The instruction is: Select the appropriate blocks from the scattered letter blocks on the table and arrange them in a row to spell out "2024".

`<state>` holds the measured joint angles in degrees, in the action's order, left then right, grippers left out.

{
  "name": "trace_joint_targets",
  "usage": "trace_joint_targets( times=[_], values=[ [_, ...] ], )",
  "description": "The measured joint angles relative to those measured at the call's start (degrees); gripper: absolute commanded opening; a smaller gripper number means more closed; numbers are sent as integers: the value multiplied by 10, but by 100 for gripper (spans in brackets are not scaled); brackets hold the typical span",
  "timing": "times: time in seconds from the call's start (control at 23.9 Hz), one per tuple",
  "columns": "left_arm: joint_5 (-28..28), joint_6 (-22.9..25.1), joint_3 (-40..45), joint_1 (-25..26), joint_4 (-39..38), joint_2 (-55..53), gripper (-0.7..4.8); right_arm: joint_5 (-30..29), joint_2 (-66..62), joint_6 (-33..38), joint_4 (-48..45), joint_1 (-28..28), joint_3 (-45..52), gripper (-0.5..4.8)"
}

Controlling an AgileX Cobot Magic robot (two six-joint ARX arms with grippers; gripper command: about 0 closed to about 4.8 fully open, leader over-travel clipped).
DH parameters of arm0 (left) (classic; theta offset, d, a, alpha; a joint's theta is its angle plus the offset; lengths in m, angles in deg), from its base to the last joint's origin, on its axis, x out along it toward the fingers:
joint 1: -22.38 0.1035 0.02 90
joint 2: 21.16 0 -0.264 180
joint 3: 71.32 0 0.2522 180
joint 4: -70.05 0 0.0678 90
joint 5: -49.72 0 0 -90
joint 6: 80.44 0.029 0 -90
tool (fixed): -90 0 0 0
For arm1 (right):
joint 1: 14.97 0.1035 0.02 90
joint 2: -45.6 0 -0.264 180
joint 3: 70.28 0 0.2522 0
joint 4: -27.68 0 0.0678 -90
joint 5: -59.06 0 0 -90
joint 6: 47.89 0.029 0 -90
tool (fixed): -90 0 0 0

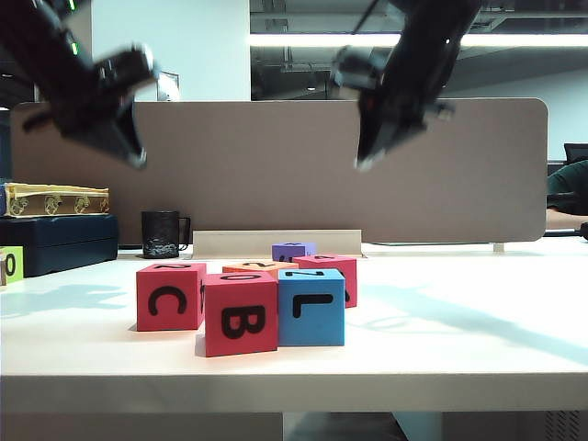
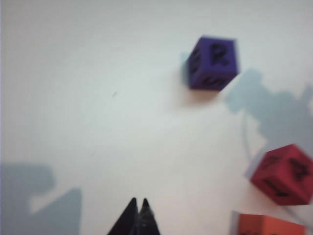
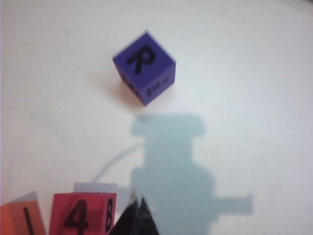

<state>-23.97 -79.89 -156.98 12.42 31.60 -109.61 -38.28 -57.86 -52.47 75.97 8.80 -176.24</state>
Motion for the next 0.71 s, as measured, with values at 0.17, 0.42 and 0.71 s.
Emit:
trace_joint_targets(
  times=[0.17, 0.42, 0.71],
  values=[
    [12, 9, 32, -21, 26, 66, -6, -12, 61, 0, 2, -2, 0, -4],
    [-7, 11, 138, -76, 106, 170, -6, -43, 155, 2, 39, -1, 9, -3],
    [-24, 15, 264, -117, 162, 241, -6, -43, 244, 5, 40, -1, 166, -3]
  ],
)
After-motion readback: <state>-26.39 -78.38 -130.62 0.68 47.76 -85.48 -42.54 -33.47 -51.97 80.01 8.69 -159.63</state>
